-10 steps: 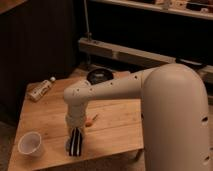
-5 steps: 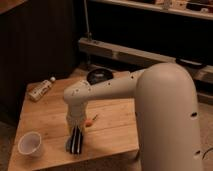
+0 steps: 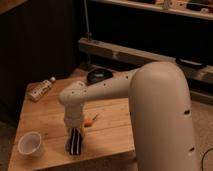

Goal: Place the eraser on the white sponge

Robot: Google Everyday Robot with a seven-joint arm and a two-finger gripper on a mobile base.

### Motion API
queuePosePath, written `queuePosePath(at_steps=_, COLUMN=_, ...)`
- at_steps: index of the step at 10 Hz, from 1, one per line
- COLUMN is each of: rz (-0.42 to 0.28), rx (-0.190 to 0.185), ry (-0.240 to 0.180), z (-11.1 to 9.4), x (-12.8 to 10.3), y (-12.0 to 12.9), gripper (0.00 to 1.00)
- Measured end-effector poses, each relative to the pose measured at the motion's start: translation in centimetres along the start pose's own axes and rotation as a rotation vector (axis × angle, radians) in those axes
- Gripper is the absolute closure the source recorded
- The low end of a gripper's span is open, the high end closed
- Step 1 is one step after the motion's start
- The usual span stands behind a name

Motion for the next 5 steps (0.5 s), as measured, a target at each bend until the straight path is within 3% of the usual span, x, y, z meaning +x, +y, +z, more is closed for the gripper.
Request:
queuePosePath(at_steps=3, rz=0.001, rx=-0.003, ry=-0.012, z=0.07, x=-0.19, y=-0.35, gripper=0.20)
queuePosePath(at_steps=5, rz=0.008, rx=0.003, ry=-0.021, z=0.07, x=-0.14, y=-0.31, gripper=0.20)
